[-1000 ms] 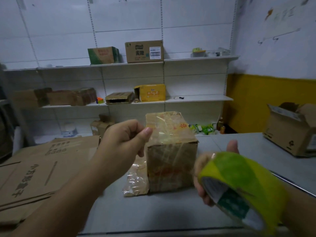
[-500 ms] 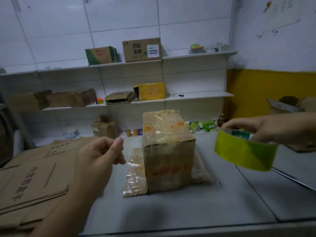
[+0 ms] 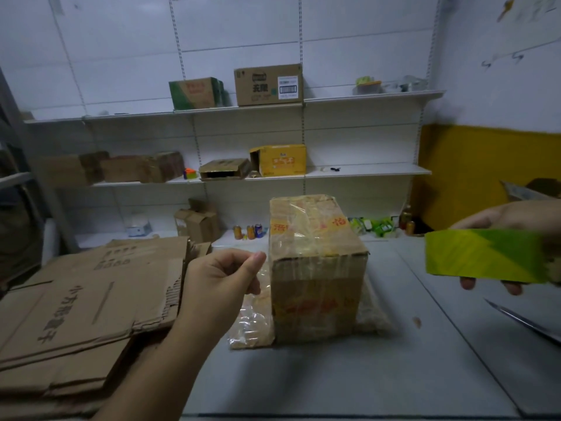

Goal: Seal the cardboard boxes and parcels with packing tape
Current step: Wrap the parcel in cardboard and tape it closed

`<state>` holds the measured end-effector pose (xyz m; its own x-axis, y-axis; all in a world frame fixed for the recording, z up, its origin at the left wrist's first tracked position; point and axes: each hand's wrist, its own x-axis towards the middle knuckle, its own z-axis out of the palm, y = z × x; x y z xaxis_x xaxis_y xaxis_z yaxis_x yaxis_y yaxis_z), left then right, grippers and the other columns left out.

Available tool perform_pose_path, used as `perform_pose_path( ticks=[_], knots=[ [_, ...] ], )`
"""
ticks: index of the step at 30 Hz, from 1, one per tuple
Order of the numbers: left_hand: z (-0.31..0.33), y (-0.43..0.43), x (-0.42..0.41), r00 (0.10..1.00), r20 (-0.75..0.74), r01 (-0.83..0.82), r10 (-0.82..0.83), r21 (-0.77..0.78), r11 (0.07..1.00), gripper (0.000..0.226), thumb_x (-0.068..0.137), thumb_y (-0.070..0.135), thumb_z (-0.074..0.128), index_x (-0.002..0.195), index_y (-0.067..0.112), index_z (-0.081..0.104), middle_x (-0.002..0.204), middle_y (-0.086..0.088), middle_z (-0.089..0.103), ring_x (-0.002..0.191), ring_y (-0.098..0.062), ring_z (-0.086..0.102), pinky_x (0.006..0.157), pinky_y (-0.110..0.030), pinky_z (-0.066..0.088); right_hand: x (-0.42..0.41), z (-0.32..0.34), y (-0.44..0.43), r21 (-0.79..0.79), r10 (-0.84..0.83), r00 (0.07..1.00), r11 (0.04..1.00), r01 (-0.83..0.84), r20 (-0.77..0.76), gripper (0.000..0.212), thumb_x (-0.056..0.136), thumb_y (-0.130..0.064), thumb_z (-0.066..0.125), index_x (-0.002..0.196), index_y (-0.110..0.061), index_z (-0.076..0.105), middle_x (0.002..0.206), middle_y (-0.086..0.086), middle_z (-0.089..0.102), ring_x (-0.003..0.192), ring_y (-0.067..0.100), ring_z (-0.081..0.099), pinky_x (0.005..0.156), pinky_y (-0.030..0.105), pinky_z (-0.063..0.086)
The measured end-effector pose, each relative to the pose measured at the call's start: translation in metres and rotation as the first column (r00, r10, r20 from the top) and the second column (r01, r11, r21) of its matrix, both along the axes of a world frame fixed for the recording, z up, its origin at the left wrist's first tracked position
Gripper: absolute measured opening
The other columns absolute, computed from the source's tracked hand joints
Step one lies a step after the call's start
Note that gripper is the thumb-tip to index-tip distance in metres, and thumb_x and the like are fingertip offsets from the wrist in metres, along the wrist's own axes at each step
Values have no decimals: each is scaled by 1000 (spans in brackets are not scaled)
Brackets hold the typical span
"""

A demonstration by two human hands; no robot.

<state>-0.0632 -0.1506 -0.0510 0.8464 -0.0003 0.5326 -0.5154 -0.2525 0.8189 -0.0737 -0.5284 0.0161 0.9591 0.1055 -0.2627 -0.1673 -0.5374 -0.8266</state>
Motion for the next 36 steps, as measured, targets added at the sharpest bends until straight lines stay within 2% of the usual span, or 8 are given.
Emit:
perform_pose_path(
  ticks=[6, 12, 16, 23, 26, 29, 32, 36],
  knots=[
    [-19, -3, 24, 999, -30, 24, -25, -36, 999, 15, 85, 21, 58, 78, 10, 63, 71, -8, 64, 67, -17, 63, 66, -28, 56, 25, -5, 13, -32, 112, 976, 992, -120, -187, 50, 73, -12, 58, 123, -6, 58, 98, 31, 67, 67, 36, 66, 58, 39, 57],
    [-35, -18, 36, 975, -115, 151, -188, -275, 949, 28, 87, 26, 48, 94, 3, 62, 99, -3, 70, 97, -23, 65, 83, -38, 55, 71, -41, 30, -30, 105, 981, 993, -111, -161, 33, 100, -6, 34, 118, -10, 62, 106, 27, 68, 88, 40, 67, 69, 39, 51],
    [-39, -19, 44, 961, -147, 156, -233, -407, 900, 28, 78, 27, 55, 85, 1, 62, 99, -3, 71, 99, -22, 65, 85, -36, 52, 99, -53, 45, 31, 104, 987, 994, -101, -125, 41, 90, 5, 40, 114, -11, 69, 112, 19, 68, 93, 42, 66, 87, 49, 47],
    [-42, -25, 53, 920, -217, 153, -325, -566, 810, 23, 74, 23, 62, 94, 13, 59, 93, -7, 66, 90, -26, 61, 75, -35, 49, 120, -65, 41, 69, 32, 995, 997, -26, -93, 41, 79, 9, 54, 109, -13, 72, 120, 15, 64, 90, 28, 64, 62, 29, 51],
    [-27, -17, 45, 971, -202, 48, -127, -358, 932, 10, 76, 9, 67, 84, 16, 65, 90, 2, 68, 95, -19, 62, 80, -32, 50, 116, -64, 35, 79, 9, 996, 997, -2, -86, 35, 73, 1, 61, 101, -14, 75, 119, 12, 64, 94, 29, 62, 74, 38, 46],
    [3, -17, 28, 877, 461, -238, 139, 163, 957, 22, 84, 3, 53, 74, 20, 63, 99, 12, 61, 96, -6, 57, 83, -22, 49, 109, -61, 32, 39, -23, 997, 999, 25, -70, 41, 61, -9, 64, 100, -14, 75, 121, 3, 60, 99, 32, 63, 80, 44, 46],
    [25, -48, 21, 737, 590, -308, -329, 727, 614, 37, 91, 34, 41, 113, 19, 66, 121, 1, 63, 115, -17, 56, 102, -31, 41, 105, -56, 36, 10, -17, 997, 1000, 17, -81, 32, 76, -4, 60, 103, -15, 73, 120, 17, 60, 93, 35, 60, 73, 44, 47],
    [37, -70, 38, 956, 208, -188, -205, 975, 117, 67, 93, 57, 14, 151, 26, -2, 160, -1, 4, 146, -19, 5, 116, -32, 4, 94, -46, 37, -17, 31, 993, 999, -33, -116, 32, 88, 1, 50, 108, -15, 69, 118, 20, 58, 86, 35, 63, 63, 35, 50]
  ],
)
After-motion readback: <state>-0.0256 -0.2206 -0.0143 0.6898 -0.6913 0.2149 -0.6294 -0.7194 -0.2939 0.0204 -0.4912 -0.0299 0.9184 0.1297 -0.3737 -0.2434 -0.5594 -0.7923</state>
